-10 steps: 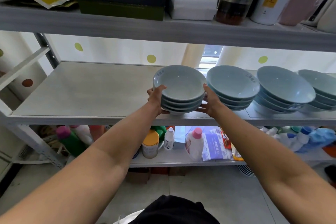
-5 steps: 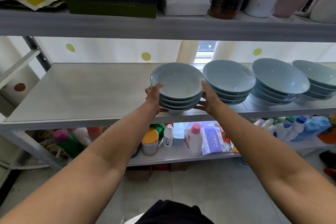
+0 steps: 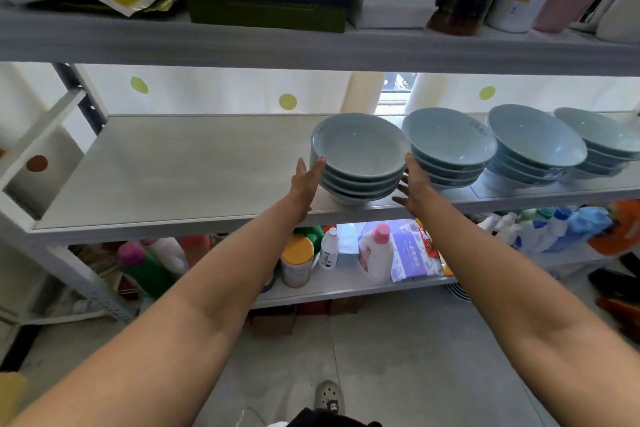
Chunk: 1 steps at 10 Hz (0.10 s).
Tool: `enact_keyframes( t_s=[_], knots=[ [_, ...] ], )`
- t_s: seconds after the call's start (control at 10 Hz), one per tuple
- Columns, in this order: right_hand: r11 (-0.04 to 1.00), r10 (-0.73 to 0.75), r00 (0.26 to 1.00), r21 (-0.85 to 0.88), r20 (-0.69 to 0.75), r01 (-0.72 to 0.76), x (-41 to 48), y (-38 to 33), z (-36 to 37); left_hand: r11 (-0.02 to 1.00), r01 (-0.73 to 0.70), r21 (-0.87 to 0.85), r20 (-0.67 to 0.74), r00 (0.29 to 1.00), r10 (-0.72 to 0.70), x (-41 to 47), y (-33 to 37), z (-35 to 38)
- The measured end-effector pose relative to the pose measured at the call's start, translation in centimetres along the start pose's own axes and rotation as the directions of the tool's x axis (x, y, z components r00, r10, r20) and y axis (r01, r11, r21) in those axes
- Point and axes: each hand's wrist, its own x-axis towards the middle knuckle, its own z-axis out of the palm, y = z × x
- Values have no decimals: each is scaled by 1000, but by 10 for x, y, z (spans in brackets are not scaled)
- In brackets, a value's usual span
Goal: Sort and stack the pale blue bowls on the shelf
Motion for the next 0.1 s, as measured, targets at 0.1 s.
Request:
enact_keyframes(
  t_s=[0.1],
  knots=[
    [997, -60, 995, -50, -85, 56, -10, 2, 3, 996, -48, 81, -41, 998, 51, -5, -8, -19]
  ],
)
